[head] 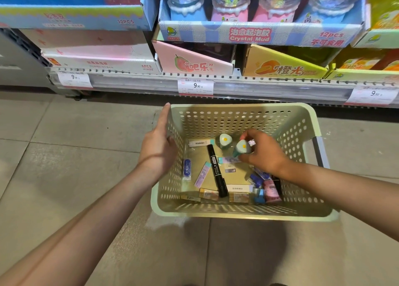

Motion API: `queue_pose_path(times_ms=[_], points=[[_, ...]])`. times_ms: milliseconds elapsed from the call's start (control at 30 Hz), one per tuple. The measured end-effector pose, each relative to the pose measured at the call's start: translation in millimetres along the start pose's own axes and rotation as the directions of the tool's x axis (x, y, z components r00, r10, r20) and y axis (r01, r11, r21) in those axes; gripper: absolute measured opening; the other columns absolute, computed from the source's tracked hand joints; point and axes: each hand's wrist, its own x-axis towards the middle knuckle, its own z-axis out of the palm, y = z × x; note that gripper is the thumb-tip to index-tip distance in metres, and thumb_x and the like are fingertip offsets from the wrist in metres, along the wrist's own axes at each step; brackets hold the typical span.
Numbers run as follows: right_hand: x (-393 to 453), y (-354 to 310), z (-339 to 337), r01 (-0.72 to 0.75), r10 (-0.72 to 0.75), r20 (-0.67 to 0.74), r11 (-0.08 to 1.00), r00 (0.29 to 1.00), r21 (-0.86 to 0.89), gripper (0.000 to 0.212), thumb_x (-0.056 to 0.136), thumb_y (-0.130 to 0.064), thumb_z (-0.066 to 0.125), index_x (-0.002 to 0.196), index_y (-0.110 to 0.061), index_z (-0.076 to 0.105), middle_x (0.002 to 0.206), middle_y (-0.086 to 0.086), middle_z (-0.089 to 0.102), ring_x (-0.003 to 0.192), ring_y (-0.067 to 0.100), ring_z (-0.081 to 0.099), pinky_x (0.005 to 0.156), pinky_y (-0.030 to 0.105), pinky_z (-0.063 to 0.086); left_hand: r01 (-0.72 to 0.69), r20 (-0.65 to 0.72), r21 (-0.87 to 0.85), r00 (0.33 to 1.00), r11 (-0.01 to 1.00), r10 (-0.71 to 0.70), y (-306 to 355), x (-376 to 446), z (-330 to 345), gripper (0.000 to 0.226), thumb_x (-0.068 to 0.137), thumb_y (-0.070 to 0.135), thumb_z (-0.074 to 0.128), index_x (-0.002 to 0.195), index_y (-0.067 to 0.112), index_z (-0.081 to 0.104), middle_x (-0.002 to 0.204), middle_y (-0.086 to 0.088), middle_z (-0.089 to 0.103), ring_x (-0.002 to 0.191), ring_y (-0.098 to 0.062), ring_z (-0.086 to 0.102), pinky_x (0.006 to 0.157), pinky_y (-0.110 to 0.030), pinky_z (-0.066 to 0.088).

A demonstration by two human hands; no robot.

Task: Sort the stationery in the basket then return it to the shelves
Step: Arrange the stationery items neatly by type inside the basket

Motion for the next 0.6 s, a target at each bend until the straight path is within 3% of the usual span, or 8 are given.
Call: queue_pose_path(times_ms=[100, 300, 433, 600], points=[[3.4, 8.4, -5.5, 0.008, -0.017, -0.061, 0.990, 0.998, -0.140, 0.038, 0.075, -0.017, 0.076, 0.109, -0.014, 0.058, 0.101, 0.003, 0.065, 0.087, 0.018, 0.059, 0.072, 0.021, 0.042, 0.005, -0.005, 0.002, 1.000, 1.000, -0.005, -0.8, 0.9, 0.2, 0.077, 0.090, -0.002, 0.043, 0.147, 0.038, 0.010, 0.094, 0.002, 0.054, 0.078, -0.012, 0.050, 0.075, -0.025, 0.040], [13.0, 14.4, 1.7, -0.009, -0.019, -0.136, 0.979, 0.991, -0.202, 0.038, 0.080, -0.015, 0.071, 0.115, -0.011, 0.060, 0.110, 0.009, 0.067, 0.100, 0.026, 0.063, 0.088, 0.032, 0.052, 0.012, -0.013, 0.014, 1.000, 1.000, -0.012, -1.8, 1.3, 1.2, 0.077, 0.091, -0.001, 0.044, 0.147, 0.040, 0.010, 0.096, 0.003, 0.052, 0.082, -0.012, 0.050, 0.075, -0.024, 0.039], [20.1, 16.7, 7.2, 0.044, -0.073, -0.072, 0.936, 0.995, -0.349, 0.036, 0.084, -0.012, 0.064, 0.119, -0.013, 0.056, 0.109, 0.013, 0.065, 0.096, 0.030, 0.063, 0.082, 0.035, 0.052, 0.011, -0.009, 0.017, 1.000, 1.000, -0.010, -1.1, 0.7, -0.2, 0.077, 0.091, -0.001, 0.043, 0.147, 0.040, 0.010, 0.094, 0.002, 0.053, 0.078, -0.011, 0.050, 0.074, -0.024, 0.039], [24.5, 19.3, 13.6, 0.073, -0.098, -0.023, 0.859, 0.995, -0.507, 0.034, 0.087, -0.008, 0.059, 0.119, -0.012, 0.050, 0.108, 0.013, 0.063, 0.092, 0.032, 0.063, 0.074, 0.035, 0.050, 0.012, 0.000, -0.004, 1.000, 1.000, -0.012, 3.2, -1.8, -1.8, 0.076, 0.090, -0.004, 0.042, 0.147, 0.037, 0.012, 0.094, 0.007, 0.050, 0.065, 0.001, 0.042, 0.075, -0.020, 0.037]])
